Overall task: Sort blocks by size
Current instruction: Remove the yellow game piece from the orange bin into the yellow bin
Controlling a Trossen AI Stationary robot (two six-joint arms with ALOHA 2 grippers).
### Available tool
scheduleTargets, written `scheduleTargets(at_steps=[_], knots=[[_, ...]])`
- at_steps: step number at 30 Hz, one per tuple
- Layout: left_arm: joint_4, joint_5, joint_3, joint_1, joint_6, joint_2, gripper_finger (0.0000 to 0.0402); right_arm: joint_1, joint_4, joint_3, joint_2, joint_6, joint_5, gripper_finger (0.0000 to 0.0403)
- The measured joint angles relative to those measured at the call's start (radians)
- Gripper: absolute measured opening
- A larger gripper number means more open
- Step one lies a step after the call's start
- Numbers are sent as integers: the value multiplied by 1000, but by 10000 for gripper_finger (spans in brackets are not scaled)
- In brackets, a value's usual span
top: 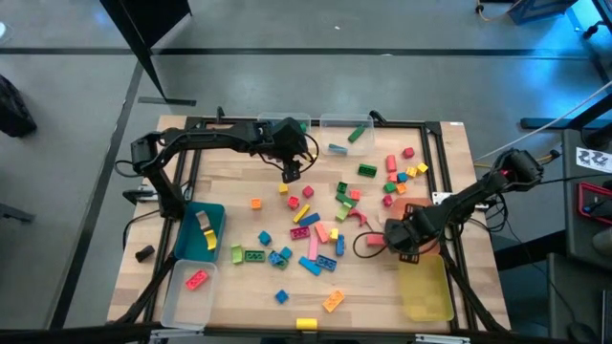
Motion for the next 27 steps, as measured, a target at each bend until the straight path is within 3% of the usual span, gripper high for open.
scheduleTargets(at_steps=[8, 23, 27], knots=[[0, 0, 0, 0, 0, 0, 203, 0, 36, 0, 0, -1, 11, 97], [0, 0, 0, 0, -1, 0, 203, -1, 13, 61, 0, 1, 0, 114], [0, 0, 0, 0, -1, 0, 203, -1, -52, 98, -1, 1, 0, 101]])
